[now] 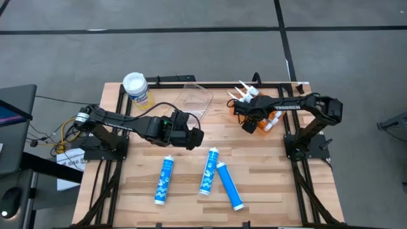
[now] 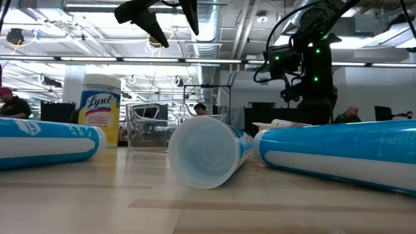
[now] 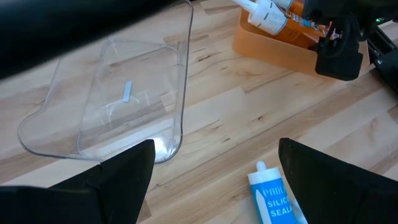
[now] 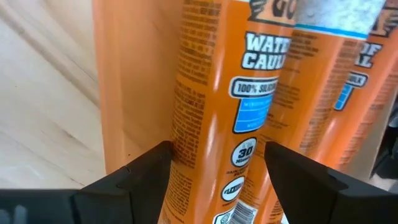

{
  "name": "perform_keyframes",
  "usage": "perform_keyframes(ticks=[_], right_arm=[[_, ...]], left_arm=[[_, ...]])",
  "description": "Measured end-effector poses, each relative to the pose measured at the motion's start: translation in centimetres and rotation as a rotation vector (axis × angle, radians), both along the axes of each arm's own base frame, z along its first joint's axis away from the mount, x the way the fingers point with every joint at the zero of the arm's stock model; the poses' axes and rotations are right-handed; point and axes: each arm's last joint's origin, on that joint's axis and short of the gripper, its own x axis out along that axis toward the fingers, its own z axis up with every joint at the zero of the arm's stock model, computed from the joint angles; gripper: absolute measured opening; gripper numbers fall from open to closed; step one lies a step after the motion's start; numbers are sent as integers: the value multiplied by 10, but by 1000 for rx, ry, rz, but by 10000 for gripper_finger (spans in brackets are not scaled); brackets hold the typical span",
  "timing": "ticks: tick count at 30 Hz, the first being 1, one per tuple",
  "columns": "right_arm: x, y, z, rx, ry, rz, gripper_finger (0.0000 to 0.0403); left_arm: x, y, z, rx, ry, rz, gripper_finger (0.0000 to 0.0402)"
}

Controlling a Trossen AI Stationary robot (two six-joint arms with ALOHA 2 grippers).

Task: Pick & place silicon tubes, Sealant and Lysol wipes
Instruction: Put the orange sealant into the orange bin, then put the right blue sealant into the transparent bin

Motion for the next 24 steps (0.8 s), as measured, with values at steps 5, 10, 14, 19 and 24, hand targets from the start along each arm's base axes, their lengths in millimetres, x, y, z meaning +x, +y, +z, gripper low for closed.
perform_keyframes(ticks=[5,10,14,19,24], right_arm=[[-6,0,14,-100,16,-30,249],[-14,4,42,-154,-78,-35,249],[-22,16,67,-134,-219,-23,249],[-33,47,96,50,-473,4,249],[-41,85,117,220,-683,91,249]], left_arm=[[0,0,0,1,6,-8,335],[0,0,0,5,11,-14,335],[-1,-2,-1,6,23,-21,335],[-10,-11,-4,10,99,-36,335],[-24,-25,-7,9,171,-34,335]])
